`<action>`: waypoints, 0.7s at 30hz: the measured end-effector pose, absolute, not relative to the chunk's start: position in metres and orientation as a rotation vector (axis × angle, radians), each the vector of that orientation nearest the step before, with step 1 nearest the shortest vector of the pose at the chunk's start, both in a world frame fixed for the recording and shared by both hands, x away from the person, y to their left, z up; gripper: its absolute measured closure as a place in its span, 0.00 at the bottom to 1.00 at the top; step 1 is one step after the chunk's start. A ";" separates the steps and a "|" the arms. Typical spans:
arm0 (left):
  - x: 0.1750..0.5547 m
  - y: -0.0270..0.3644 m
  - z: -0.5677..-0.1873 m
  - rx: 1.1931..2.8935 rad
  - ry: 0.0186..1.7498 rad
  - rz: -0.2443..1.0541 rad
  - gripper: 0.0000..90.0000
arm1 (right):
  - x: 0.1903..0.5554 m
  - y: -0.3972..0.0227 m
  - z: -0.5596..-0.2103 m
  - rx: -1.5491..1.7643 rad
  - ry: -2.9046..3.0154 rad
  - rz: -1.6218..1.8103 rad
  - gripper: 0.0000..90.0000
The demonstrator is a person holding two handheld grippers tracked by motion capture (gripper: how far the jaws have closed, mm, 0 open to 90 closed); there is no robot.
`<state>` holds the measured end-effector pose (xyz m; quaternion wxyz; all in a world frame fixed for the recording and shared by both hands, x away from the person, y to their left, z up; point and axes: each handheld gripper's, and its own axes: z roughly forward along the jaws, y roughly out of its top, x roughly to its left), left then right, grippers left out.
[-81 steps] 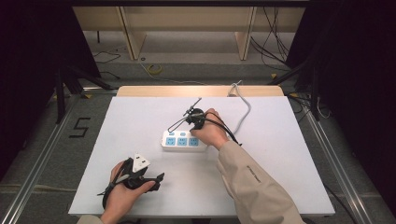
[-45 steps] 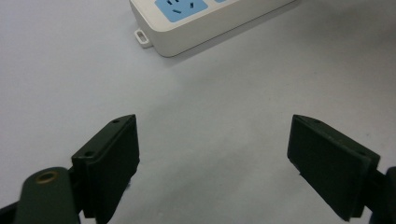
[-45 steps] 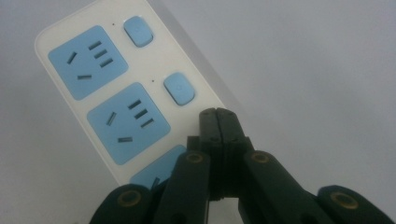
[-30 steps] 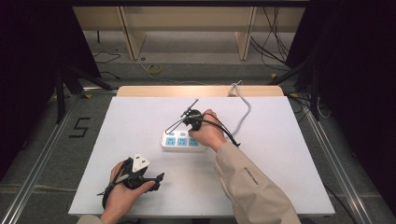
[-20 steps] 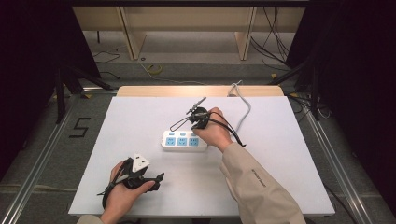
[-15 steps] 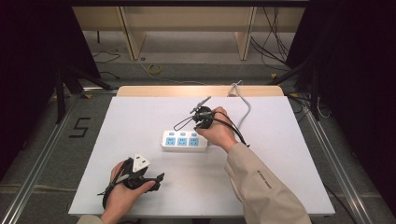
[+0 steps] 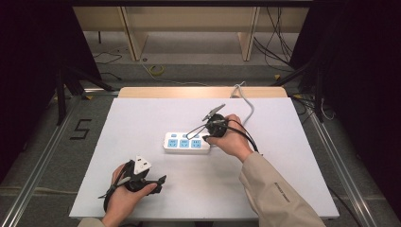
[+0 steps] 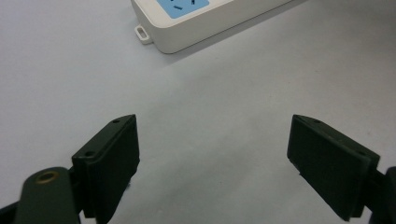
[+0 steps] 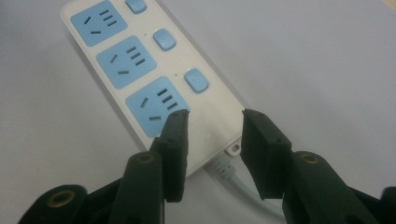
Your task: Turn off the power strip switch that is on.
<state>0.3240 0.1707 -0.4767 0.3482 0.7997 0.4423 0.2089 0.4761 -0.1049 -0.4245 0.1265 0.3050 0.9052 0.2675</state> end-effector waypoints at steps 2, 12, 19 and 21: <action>0.324 0.171 -0.477 2.073 1.147 0.542 0.18 | 0.472 -0.111 -0.426 0.898 2.627 0.801 0.65; 0.324 0.171 -0.477 2.071 1.155 0.537 0.18 | 0.451 -0.154 -0.433 0.975 2.585 0.880 0.56; 0.324 0.171 -0.478 2.068 1.160 0.532 0.18 | 0.428 -0.182 -0.437 1.010 2.542 0.962 0.53; 0.324 0.171 -0.478 2.066 1.164 0.526 0.18 | 0.421 -0.190 -0.438 1.010 2.522 0.982 0.52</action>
